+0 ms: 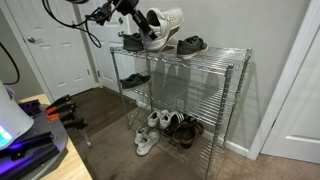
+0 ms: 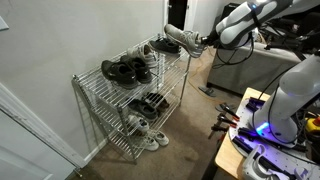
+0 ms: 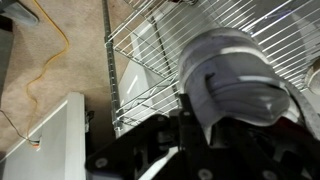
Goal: Remove the grey shoe on the right side of the middle rack and put it on the top rack
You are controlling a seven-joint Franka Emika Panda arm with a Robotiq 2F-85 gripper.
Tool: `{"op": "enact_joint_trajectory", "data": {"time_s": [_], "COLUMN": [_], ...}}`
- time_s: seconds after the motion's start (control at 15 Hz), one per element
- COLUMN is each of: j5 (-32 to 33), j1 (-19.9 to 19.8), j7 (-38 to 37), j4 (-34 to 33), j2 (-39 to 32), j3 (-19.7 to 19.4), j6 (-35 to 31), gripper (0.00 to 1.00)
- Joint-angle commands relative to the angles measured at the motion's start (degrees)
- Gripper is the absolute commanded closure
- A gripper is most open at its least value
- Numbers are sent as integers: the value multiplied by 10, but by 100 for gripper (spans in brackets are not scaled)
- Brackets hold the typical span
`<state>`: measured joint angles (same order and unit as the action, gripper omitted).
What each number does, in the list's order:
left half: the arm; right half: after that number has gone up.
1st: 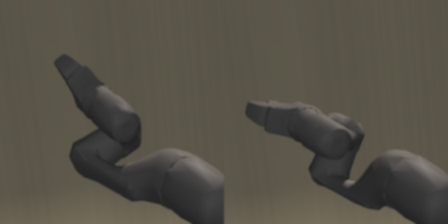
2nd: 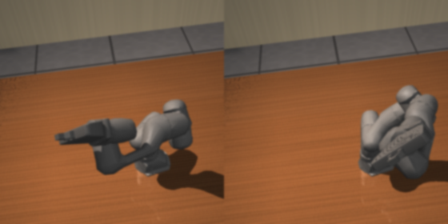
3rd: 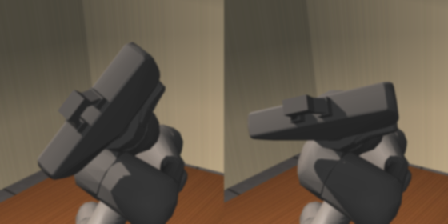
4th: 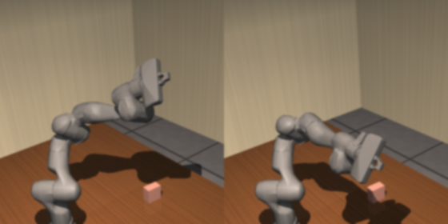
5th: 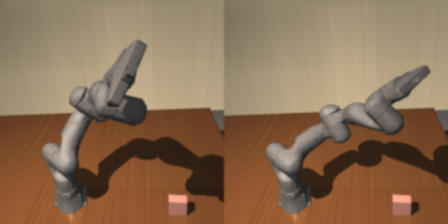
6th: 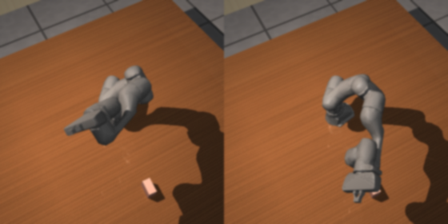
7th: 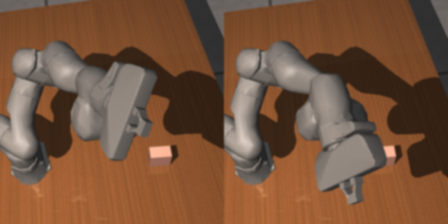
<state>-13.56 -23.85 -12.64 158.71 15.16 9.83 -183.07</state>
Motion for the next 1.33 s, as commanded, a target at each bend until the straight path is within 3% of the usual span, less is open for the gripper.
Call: {"op": "enact_joint_trajectory", "data": {"time_s": [0.0, 0.07, 0.27, 0.33, 0.67, 0.93, 1.27], "j5": [53, 50, 26, 76, 129, 164, 212], "j1": [-146, -158, -114, -73, -7, 0, -19], "j7": [-84, -106, -142, -188, -267, -313, -362], "j4": [16, 19, 17, 15, -3, -21, -69], "j2": [117, 146, 222, 234, 280, 263, 184], "j3": [155, 190, 213, 183, 164, 157, 156], "j6": [112, 145, 243, 268, 361, 380, 311], "gripper": [94, 94, 94, 94, 94, 94, 94]}}
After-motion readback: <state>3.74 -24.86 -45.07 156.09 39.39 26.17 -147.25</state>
